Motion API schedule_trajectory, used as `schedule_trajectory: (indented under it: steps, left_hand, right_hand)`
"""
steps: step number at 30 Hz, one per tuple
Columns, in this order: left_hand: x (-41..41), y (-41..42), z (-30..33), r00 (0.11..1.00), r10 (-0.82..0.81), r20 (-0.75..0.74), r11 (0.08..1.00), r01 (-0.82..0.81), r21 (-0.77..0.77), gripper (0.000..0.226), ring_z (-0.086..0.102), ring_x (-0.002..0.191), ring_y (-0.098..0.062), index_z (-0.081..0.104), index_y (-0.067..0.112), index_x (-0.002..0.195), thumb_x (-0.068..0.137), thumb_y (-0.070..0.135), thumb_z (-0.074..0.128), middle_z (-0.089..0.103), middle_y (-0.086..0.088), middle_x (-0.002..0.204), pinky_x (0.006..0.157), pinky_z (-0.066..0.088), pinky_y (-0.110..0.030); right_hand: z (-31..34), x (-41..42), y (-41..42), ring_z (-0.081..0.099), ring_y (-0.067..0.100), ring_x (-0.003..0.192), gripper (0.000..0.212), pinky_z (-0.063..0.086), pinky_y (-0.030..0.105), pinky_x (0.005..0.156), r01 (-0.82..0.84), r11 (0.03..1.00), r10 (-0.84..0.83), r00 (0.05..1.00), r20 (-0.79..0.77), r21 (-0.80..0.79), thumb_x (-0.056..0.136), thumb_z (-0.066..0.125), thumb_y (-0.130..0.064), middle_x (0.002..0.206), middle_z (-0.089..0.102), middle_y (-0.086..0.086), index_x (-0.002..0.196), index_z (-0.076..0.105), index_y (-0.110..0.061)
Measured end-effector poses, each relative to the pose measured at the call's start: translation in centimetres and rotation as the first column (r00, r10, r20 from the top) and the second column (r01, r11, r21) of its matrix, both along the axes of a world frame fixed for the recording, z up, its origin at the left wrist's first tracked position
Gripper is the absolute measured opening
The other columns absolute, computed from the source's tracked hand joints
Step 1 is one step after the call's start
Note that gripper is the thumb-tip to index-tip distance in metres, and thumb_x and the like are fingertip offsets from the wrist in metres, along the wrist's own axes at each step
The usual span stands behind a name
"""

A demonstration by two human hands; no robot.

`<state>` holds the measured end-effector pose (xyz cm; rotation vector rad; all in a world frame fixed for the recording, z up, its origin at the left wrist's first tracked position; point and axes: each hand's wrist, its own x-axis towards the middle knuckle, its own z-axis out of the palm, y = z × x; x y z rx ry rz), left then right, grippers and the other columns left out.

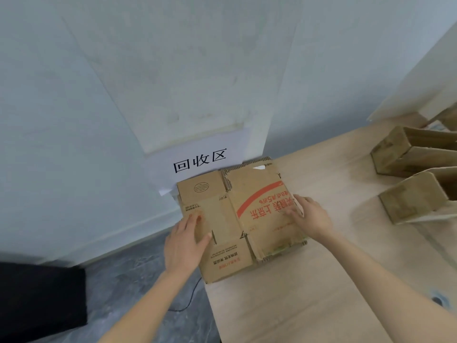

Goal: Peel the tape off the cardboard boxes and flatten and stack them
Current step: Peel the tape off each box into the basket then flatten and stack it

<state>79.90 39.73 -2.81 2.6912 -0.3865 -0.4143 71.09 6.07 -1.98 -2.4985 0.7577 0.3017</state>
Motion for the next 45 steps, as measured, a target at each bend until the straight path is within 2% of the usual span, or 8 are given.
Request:
schedule_trajectory:
  steps: [3,9,13,17,26,31,35,45]
  left_hand:
    - [-0.6,-0.6,3.0,0.989,-0.125,0.073,0.992,0.123,0.03,0.075,0.032,0.148,-0.018,0.031,0.023,0.158,0.097,0.062,0.049,0.034,0.004,0.163,0.119,0.034,-0.044]
    - [-5.9,-0.7,10.5,0.949,-0.24,0.203,0.961,0.262,-0.086,0.081,0.021,0.154,-0.018,0.018,0.03,0.162,0.096,0.065,0.05,0.022,0.005,0.168,0.124,0.022,-0.043]
    - [-12.4,0.3,15.5,0.898,-0.317,0.306,0.922,0.368,-0.123,0.081,0.021,0.154,-0.017,0.02,0.031,0.162,0.095,0.064,0.053,0.022,0.006,0.168,0.125,0.021,-0.044]
    - [-19.5,0.4,20.9,0.829,-0.388,0.402,0.865,0.479,-0.153,0.08,0.024,0.153,-0.018,0.026,0.031,0.16,0.094,0.062,0.058,0.025,0.005,0.167,0.122,0.018,-0.035]
    - [-33.2,-3.7,32.1,0.668,-0.511,0.541,0.713,0.681,-0.168,0.085,0.023,0.154,-0.018,0.027,0.029,0.16,0.091,0.063,0.061,0.025,0.003,0.167,0.125,0.019,-0.037]
    - [-41.0,-7.6,35.5,0.59,-0.565,0.577,0.638,0.755,-0.148,0.083,0.02,0.154,-0.02,0.025,0.031,0.16,0.092,0.064,0.059,0.022,0.001,0.168,0.125,0.015,-0.037]
    - [-48.1,-11.0,36.9,0.556,-0.586,0.59,0.595,0.789,-0.153,0.08,0.022,0.154,-0.018,0.028,0.035,0.159,0.091,0.061,0.062,0.024,0.001,0.168,0.123,0.014,-0.034]
    - [-69.0,-19.8,37.7,0.549,-0.587,0.595,0.574,0.8,-0.172,0.082,0.027,0.152,-0.019,0.031,0.031,0.158,0.089,0.06,0.066,0.03,0.003,0.165,0.123,0.017,-0.035]
  right_hand:
    - [3.3,-1.8,1.4,0.046,0.024,0.138,0.061,0.039,0.036,0.107,-0.049,0.997,0.05,0.998,0.024,-0.058,0.1,0.059,-0.038,0.15,0.05,0.005,0.155,0.039,-0.021]
    - [11.5,-9.2,6.3,0.036,0.02,0.147,0.064,0.032,0.035,0.117,-0.035,0.975,0.058,0.993,0.099,-0.218,0.1,0.057,-0.043,0.16,0.038,0.001,0.157,0.035,-0.022]
    - [16.5,-17.3,10.5,0.034,0.019,0.147,0.065,0.026,0.033,0.117,0.008,0.941,0.043,0.988,0.145,-0.337,0.101,0.055,-0.046,0.162,0.036,-0.002,0.158,0.032,-0.027]
    - [22.1,-25.6,14.0,0.035,0.018,0.147,0.065,0.026,0.036,0.119,0.08,0.909,0.003,0.98,0.197,-0.408,0.099,0.055,-0.052,0.161,0.037,-0.005,0.157,0.033,-0.029]
    - [34.8,-44.5,13.5,0.032,0.014,0.148,0.065,0.026,0.035,0.119,0.309,0.821,-0.167,0.934,0.316,-0.479,0.097,0.059,-0.05,0.161,0.036,-0.007,0.155,0.037,-0.032]
    - [38.1,-55.3,11.5,0.037,0.02,0.145,0.066,0.035,0.042,0.117,0.418,0.787,-0.282,0.898,0.337,-0.454,0.096,0.059,-0.05,0.161,0.036,-0.008,0.155,0.037,-0.032]
    - [39.0,-64.5,9.4,0.043,0.018,0.139,0.063,0.037,0.036,0.113,0.459,0.741,-0.305,0.88,0.363,-0.49,0.095,0.06,-0.049,0.155,0.042,-0.009,0.152,0.041,-0.03]
    - [39.9,-86.8,2.3,0.03,0.017,0.148,0.068,0.024,0.035,0.12,0.441,0.73,-0.314,0.895,0.317,-0.523,0.098,0.056,-0.051,0.163,0.031,-0.007,0.158,0.031,-0.03]
